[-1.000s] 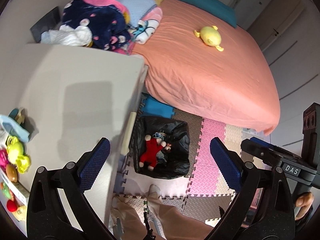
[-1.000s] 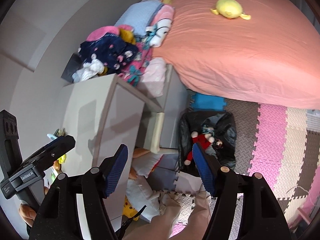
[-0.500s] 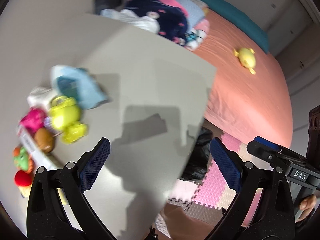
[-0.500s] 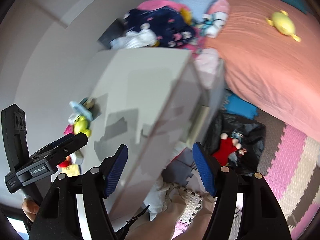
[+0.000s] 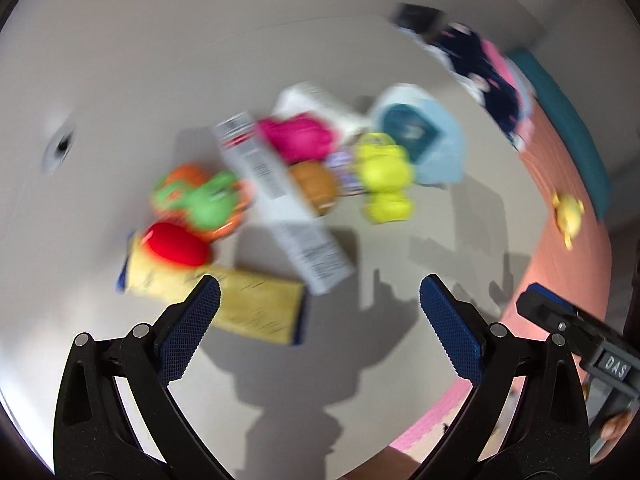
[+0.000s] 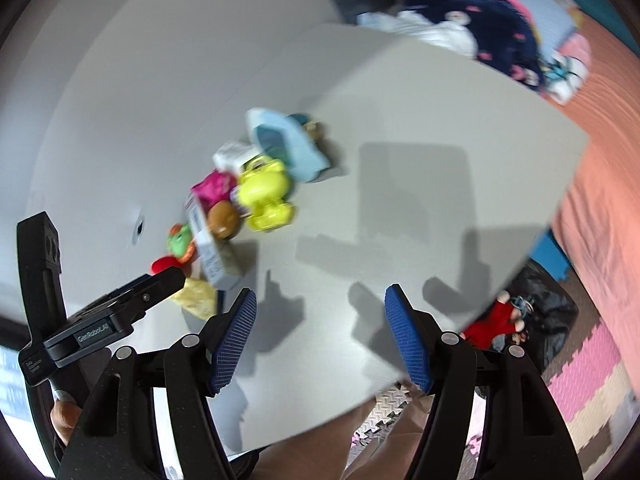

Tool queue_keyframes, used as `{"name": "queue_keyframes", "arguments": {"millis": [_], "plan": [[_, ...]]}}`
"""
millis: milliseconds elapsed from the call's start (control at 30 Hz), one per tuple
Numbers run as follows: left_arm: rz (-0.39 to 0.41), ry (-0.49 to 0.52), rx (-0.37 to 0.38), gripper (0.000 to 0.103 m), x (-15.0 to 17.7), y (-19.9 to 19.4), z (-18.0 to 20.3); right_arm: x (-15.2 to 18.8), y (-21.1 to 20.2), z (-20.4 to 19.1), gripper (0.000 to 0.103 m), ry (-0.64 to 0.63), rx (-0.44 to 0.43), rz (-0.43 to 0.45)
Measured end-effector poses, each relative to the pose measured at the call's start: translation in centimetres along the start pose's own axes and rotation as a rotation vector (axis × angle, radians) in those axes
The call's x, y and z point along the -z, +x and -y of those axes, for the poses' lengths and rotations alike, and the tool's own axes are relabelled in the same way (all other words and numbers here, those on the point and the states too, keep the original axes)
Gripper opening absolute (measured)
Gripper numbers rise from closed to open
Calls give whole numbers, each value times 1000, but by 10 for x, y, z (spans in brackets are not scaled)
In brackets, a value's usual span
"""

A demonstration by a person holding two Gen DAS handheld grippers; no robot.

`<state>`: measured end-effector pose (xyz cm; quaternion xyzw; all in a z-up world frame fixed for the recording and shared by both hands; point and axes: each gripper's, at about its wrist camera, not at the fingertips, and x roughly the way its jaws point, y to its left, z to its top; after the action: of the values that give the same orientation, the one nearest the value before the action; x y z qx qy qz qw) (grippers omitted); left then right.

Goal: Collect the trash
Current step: 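Move both tools back over the table toward the remaining items, then grasp the yellow snack packet with the left tool while the right tool grasps the white thermometer box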

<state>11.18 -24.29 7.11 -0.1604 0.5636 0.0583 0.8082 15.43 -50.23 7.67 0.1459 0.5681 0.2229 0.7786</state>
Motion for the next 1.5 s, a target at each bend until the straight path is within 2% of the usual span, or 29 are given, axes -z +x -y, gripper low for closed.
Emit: {"name": "queue_keyframes", "arguments": {"millis": [200,400,500,633,700,767,833,933,1000,1033,1100,1133,1233,1300,1433,1500], "plan": [[-50,-231,-11,97,10,11,-49,-6,22,-33,68,-92,-24,-50],[-91,-364,-37,97,13,34,-72,-6,32,-54,68,-151,-39,-73],[-90,-396,-61,96,10,43,-76,-6,32,-56,68,-162,-38,-74],[-55,-360,-124,92,0,47,-69,-7,33,-57,68,-166,-27,-76],[-43,-313,-168,83,-3,49,-63,-10,33,-57,68,-167,-22,-76],[-21,-255,-208,69,-3,49,-56,-12,34,-58,68,-169,-20,-76],[-4,-211,-220,60,-6,51,-50,-13,35,-59,68,-174,-18,-77],[20,-156,-194,52,-2,48,-51,-15,39,-66,68,-191,-18,-84],[34,-144,-164,47,-3,47,-58,-16,44,-75,63,-213,-25,-95],[44,-149,-136,41,-2,44,-64,-16,47,-78,62,-224,-32,-101],[61,-146,-98,27,1,38,-73,-15,55,-90,53,-261,-49,-113],[69,-138,-100,22,2,35,-77,-15,59,-96,51,-278,-51,-118],[85,-123,-89,16,1,26,-89,-13,75,-115,41,-335,-57,-135],[101,-119,-82,16,-1,20,-93,-14,85,-126,33,-364,-43,-142],[124,-110,-69,16,-3,6,-102,-16,105,-144,28,-418,11,-141],[129,-114,-66,16,-14,12,-100,-17,111,-150,28,-434,30,-141]]}}
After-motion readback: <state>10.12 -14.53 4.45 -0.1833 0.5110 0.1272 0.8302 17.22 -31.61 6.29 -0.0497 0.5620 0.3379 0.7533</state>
